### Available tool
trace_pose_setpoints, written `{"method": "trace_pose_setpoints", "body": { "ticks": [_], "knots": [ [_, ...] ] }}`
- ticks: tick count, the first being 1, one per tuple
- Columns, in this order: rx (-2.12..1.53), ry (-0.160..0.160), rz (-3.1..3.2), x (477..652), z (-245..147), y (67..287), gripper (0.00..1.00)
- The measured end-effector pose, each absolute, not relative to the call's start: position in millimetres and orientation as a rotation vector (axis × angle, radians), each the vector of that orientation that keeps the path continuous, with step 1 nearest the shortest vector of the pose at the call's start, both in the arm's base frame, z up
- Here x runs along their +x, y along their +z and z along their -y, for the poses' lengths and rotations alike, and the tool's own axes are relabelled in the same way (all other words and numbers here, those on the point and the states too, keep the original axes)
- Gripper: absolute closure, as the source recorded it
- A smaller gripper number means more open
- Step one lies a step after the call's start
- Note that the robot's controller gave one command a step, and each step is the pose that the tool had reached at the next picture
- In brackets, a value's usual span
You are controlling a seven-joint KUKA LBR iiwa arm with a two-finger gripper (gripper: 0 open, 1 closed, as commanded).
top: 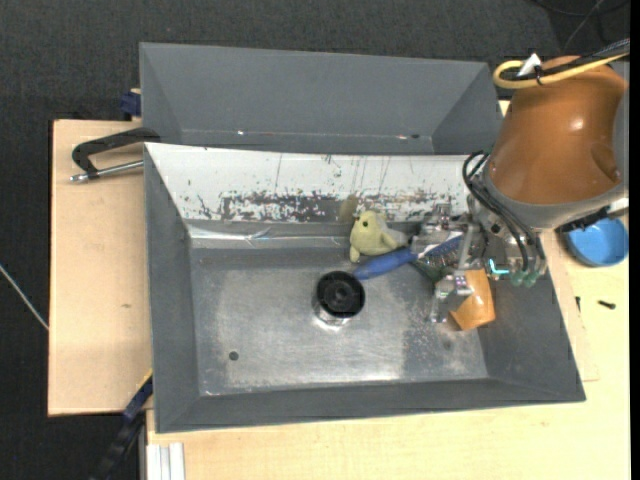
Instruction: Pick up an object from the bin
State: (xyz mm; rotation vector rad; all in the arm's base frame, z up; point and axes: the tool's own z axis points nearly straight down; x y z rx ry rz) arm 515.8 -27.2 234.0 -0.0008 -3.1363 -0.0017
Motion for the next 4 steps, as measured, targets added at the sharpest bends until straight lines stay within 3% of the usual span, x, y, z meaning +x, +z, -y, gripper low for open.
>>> {"method": "trace_pose_setpoints", "body": {
  "ticks": [1, 3, 4],
  "knots": [
    [-0.338, -0.019, 3.136, 602.8, 83.0, 73.5, 0.0],
    [-0.326, -0.006, 3.127, 607.5, 76.9, 80.2, 0.0],
    [0.278, 0.003, 3.144, 606.9, 89.5, 76.2, 0.0]
  ]
}}
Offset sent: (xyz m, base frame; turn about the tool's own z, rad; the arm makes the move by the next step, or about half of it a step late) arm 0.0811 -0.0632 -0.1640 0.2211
